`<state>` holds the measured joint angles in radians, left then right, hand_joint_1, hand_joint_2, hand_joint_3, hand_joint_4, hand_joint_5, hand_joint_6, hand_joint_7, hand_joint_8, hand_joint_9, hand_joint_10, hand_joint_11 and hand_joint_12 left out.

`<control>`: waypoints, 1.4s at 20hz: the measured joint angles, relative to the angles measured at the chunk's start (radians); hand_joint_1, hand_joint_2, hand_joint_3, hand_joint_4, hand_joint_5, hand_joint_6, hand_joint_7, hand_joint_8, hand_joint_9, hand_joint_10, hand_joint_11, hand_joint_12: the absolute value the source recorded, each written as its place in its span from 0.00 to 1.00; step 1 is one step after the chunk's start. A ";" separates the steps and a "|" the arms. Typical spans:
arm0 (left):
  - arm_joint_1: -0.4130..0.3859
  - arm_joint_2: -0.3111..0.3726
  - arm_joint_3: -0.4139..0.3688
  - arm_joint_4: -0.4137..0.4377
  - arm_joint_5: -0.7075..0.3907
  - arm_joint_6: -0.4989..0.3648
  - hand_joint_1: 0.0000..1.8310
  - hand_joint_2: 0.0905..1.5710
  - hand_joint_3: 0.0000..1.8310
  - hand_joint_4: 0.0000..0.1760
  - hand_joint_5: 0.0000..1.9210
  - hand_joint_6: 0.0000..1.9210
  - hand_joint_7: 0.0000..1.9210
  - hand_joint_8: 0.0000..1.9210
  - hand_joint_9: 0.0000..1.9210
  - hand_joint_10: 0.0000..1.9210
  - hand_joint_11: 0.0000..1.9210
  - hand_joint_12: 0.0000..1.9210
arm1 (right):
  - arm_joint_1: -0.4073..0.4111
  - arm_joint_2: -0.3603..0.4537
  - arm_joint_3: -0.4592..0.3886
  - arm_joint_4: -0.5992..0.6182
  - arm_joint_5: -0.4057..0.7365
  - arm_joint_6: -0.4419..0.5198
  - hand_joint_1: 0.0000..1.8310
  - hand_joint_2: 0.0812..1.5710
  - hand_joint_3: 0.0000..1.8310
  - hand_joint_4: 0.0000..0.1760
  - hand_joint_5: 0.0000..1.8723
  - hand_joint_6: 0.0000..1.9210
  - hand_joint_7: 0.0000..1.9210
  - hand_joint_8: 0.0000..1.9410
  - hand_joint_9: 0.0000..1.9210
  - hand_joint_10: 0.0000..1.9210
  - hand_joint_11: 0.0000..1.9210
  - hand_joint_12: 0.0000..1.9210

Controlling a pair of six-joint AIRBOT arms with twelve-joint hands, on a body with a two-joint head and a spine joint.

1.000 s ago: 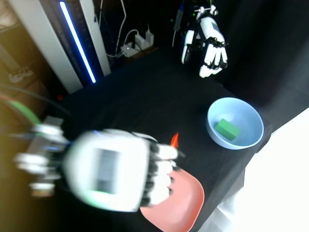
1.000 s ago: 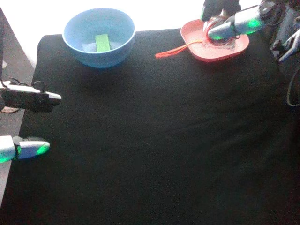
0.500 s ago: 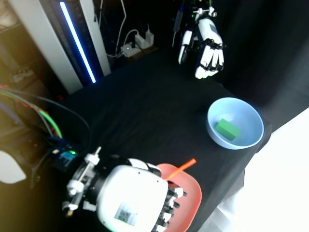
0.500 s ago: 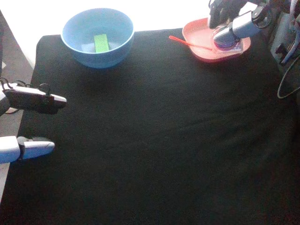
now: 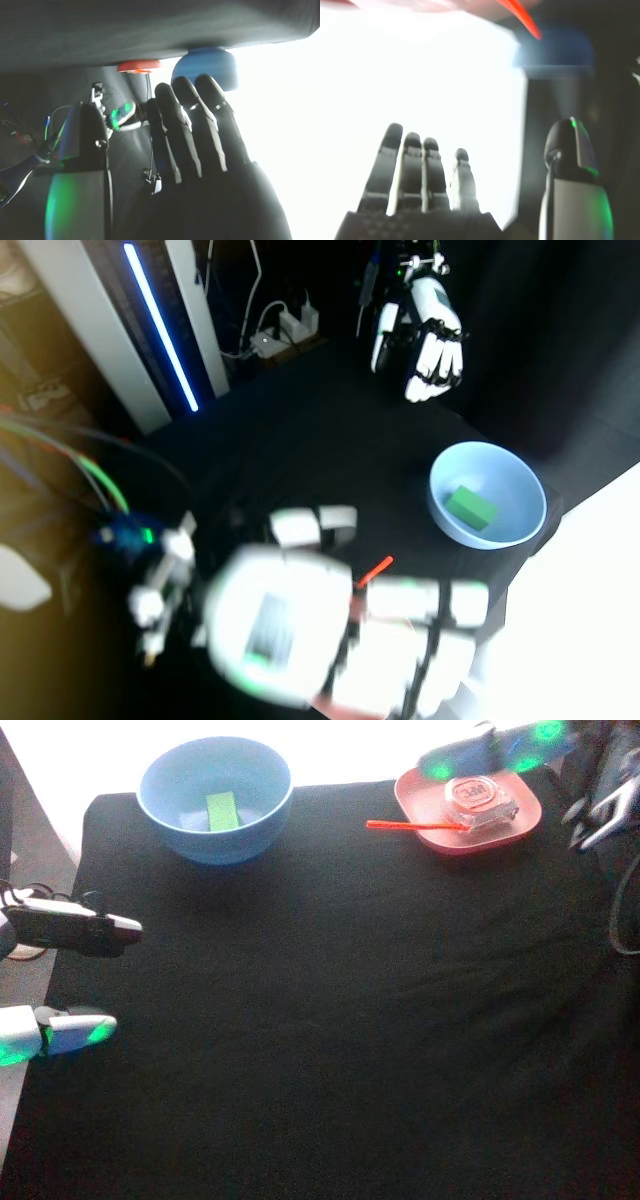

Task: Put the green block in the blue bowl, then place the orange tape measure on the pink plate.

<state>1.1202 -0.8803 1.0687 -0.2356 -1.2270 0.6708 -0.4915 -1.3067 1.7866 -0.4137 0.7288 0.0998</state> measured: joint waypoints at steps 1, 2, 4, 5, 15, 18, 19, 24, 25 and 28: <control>0.006 0.005 -0.006 -0.003 -0.006 0.001 0.54 0.64 0.00 0.00 0.36 0.00 0.41 0.00 0.24 0.42 0.06 0.70 | 0.000 0.040 -0.032 0.054 0.015 -0.003 0.40 0.48 0.00 1.00 0.00 0.00 0.01 0.00 0.00 0.00 0.00 0.00; 0.019 0.018 -0.022 -0.006 -0.024 0.000 0.54 0.65 0.00 0.00 0.34 0.00 0.40 0.00 0.24 0.40 0.08 0.68 | -0.016 0.095 -0.074 0.101 0.045 -0.013 0.34 0.49 0.00 1.00 0.00 0.00 0.00 0.00 0.00 0.00 0.00 0.00; 0.077 0.056 -0.066 -0.005 -0.102 0.000 0.48 0.66 0.00 0.00 0.31 0.00 0.36 0.00 0.27 0.28 0.09 0.60 | -0.084 0.197 -0.188 0.191 0.130 -0.106 0.42 0.54 0.02 0.99 0.00 0.00 0.00 0.00 0.00 0.00 0.00 0.00; 0.099 0.068 -0.080 -0.012 -0.149 0.002 0.46 0.67 0.00 0.00 0.25 0.00 0.32 0.00 0.27 0.18 0.08 0.61 | -0.129 0.228 -0.228 0.244 0.191 -0.130 0.43 0.52 0.01 1.00 0.00 0.00 0.01 0.00 0.00 0.00 0.00 0.00; 0.122 0.082 -0.130 -0.057 -0.383 0.063 0.09 0.75 0.00 0.02 0.08 0.00 0.09 0.00 0.10 0.00 0.00 0.38 | -0.715 0.330 -0.556 0.803 0.898 -0.149 0.40 0.53 0.00 0.81 0.03 0.01 0.06 0.00 0.03 0.00 0.00 0.00; 0.048 0.035 -0.106 -0.014 -0.373 0.067 0.09 0.71 0.00 0.00 0.00 0.00 0.00 0.00 0.02 0.00 0.00 0.14 | -0.715 0.288 -0.550 0.740 0.941 -0.149 0.36 0.57 0.01 0.68 0.01 0.00 0.03 0.00 0.02 0.00 0.01 0.01; -0.002 0.018 -0.090 -0.002 -0.372 0.070 0.09 0.71 0.00 0.00 0.00 0.00 0.00 0.00 0.00 0.00 0.00 0.11 | -0.715 0.276 -0.551 0.679 0.910 -0.148 0.30 0.60 0.01 0.58 0.03 0.00 0.05 0.00 0.03 0.00 0.02 0.01; -0.043 0.033 -0.103 0.089 -0.373 0.080 0.02 0.73 0.01 0.00 0.04 0.02 0.03 0.01 0.06 0.00 0.00 0.24 | -0.613 0.361 -0.584 0.577 0.911 -0.147 0.26 0.64 0.00 0.30 0.04 0.01 0.12 0.00 0.17 0.01 0.14 0.14; -0.050 0.047 -0.104 0.114 -0.373 0.087 0.05 0.72 0.00 0.05 0.12 0.23 0.13 0.02 0.12 0.01 0.00 0.36 | -0.600 0.373 -0.584 0.572 0.942 -0.147 0.22 0.67 0.00 0.16 0.06 0.01 0.11 0.00 0.17 0.00 0.10 0.26; -0.126 0.074 -0.104 0.115 -0.386 0.146 0.14 0.66 0.00 0.06 0.20 0.55 0.43 0.14 0.35 0.12 0.03 0.63 | -0.520 0.367 -0.586 0.489 0.938 -0.161 0.23 0.69 0.00 0.59 0.00 0.00 0.01 0.00 0.04 0.00 0.00 0.34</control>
<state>0.9943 -0.8059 0.9649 -0.1204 -1.6131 0.8173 -1.0115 -0.9398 1.2007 0.0757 1.6672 -0.0608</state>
